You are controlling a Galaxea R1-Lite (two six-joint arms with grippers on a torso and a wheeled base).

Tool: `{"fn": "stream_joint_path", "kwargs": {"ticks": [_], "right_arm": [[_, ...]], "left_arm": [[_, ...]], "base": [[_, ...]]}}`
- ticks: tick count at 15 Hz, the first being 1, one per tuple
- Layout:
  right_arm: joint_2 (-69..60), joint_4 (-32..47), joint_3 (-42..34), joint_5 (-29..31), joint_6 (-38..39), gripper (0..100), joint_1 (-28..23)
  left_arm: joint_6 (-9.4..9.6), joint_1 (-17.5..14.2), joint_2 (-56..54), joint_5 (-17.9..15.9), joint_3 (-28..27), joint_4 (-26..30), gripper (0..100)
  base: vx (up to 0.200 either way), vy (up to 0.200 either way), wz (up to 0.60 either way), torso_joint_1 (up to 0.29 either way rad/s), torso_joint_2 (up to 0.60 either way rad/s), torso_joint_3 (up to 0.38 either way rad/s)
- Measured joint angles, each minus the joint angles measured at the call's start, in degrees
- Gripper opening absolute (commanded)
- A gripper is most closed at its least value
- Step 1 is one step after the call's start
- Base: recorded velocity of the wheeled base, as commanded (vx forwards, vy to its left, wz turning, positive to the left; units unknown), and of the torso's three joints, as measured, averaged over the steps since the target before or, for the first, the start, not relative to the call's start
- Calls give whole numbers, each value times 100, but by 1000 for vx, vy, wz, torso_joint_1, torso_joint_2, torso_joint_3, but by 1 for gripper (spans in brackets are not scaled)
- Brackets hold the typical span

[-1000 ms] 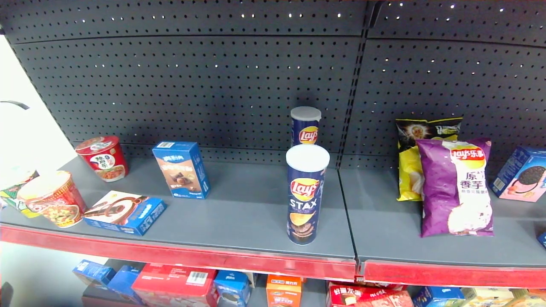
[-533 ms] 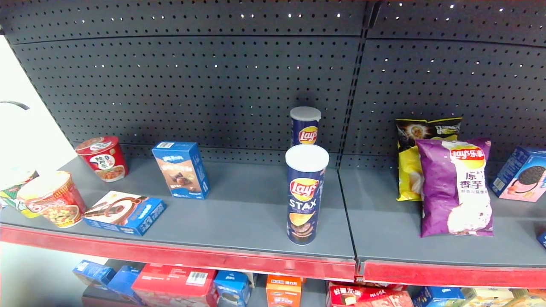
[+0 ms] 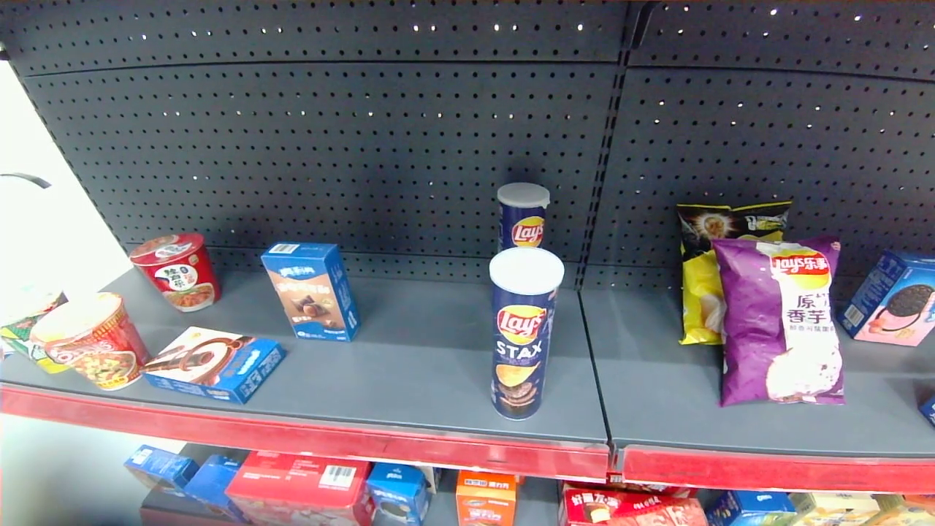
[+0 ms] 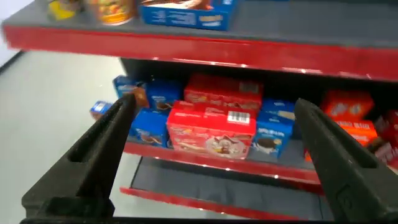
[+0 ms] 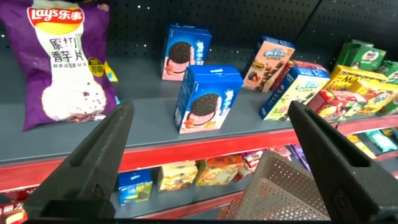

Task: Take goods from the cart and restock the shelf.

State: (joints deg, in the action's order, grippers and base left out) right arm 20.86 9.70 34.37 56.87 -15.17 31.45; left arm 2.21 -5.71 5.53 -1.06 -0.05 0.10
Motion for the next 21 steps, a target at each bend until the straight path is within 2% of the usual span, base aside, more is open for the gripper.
{"fn": "stream_joint_path", "kwargs": {"ticks": [1, 2, 4, 8, 10, 12, 16, 17, 18, 19, 21], "right_arm": [[-27, -10, 0, 0, 0, 100, -6], [-79, 1, -6, 0, 0, 100, -11], [-228, 44, -35, 15, -2, 100, -17], [-350, -5, -39, 11, -2, 100, -37], [-350, -56, -28, 9, 0, 100, -227], [-336, -172, -80, 4, 15, 100, -638], [-134, -421, -386, -49, 628, 100, -2225], [-112, -445, -513, -128, 729, 100, -2415], [-165, -451, -766, -361, 822, 100, -2454], [-330, -458, -1080, -889, 890, 100, -2448], [-862, -535, -1696, -3054, 991, 100, -2683]], "left_arm": [[91, 22, -16, -94, 0, 1, 100], [91, 39, -24, -101, 0, 4, 100], [-22, 59, -35, -66, 0, 6, 100], [-43, 63, -39, -50, -5, 9, 100], [-43, 63, -39, -49, -5, 9, 100], [-44, 63, -37, -49, -5, 9, 100], [-44, 61, -37, -46, -5, 9, 100], [-44, 61, -37, -49, -5, 9, 100], [-44, 63, -35, -50, -5, 9, 100], [-44, 63, -35, -46, -5, 9, 100], [-51, 61, -33, -46, -5, 9, 100]], "base": [[0, 0, 0, 0, 0, 0], [0, 0, 0, 0, 0, 0], [0, 0, 0, 0, 0, 0], [0, 0, 0, 0, 0, 0], [0, 0, 0, 0, 0, 0], [0, 0, 0, 0, 0, 0], [0, 0, 0, 0, 0, 0], [0, 0, 0, 0, 0, 0], [0, 0, 0, 0, 0, 0], [0, 0, 0, 0, 0, 0], [0, 0, 0, 0, 0, 0]]}}
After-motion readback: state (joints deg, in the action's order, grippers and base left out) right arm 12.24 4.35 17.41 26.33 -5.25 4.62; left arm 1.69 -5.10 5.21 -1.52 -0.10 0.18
